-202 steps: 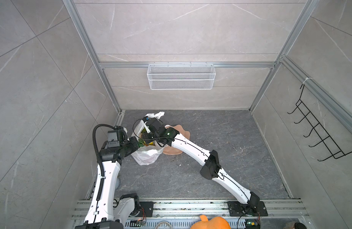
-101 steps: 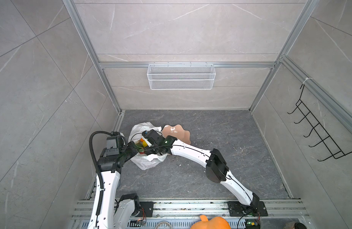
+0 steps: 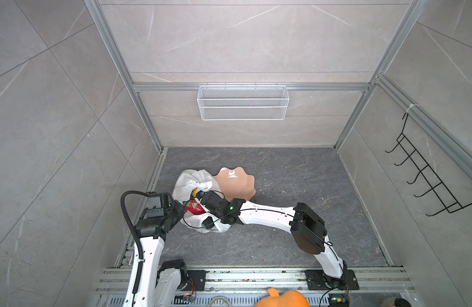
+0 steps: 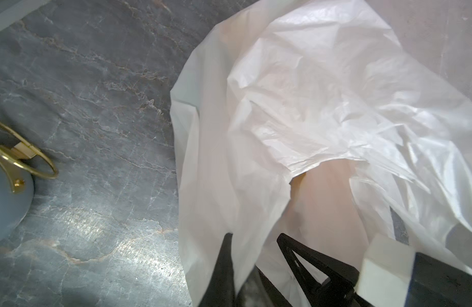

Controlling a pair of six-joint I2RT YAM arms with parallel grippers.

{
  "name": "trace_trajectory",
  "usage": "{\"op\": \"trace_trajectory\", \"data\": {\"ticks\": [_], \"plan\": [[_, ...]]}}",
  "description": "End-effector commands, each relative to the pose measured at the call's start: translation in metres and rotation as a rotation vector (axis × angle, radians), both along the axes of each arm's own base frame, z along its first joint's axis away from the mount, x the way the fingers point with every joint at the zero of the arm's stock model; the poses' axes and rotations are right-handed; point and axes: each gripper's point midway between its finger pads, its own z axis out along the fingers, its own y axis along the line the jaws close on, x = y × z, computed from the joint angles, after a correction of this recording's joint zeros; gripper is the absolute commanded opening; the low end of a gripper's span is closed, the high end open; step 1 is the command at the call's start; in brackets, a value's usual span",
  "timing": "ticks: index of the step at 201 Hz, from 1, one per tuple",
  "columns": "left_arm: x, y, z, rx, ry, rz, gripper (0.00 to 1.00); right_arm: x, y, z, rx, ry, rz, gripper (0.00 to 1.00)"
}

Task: Take fruits out of the plastic bag
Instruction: Spread open the plastic bag at the middle-left of the table.

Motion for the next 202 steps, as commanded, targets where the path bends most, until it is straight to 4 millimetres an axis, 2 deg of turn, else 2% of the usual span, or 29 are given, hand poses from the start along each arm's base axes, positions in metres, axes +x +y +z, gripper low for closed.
{"op": "trace_trajectory", "data": {"ticks": [1,27,60,78,97,125,153,202], "plan": [[-0.009,0.008,-0.015,-0.030,0.024,0.118,0.00,-0.008,-0.001,0.012,0.029,-0.025,-0.030,0.59],[-0.011,0.011,-0.028,-0.035,0.043,0.157,0.00,-0.006,-0.015,-0.001,0.013,-0.035,-0.081,0.61],[-0.010,0.016,-0.037,-0.016,0.059,0.176,0.00,-0.007,-0.027,-0.007,0.005,-0.040,-0.103,0.64],[-0.012,0.017,-0.045,-0.018,0.077,0.188,0.00,-0.003,-0.032,-0.003,0.028,-0.054,-0.128,0.65],[-0.016,0.018,-0.054,-0.017,0.090,0.205,0.00,-0.002,-0.032,0.012,0.051,-0.068,-0.126,0.66],[-0.020,0.018,-0.068,-0.015,0.119,0.201,0.00,0.006,-0.028,0.036,0.098,-0.085,-0.140,0.68],[-0.019,0.017,-0.071,-0.009,0.122,0.186,0.00,0.016,-0.016,0.051,0.129,-0.076,-0.126,0.69],[-0.022,0.018,-0.069,0.001,0.114,0.191,0.00,0.021,0.010,0.051,0.112,-0.083,-0.066,0.75]]}}
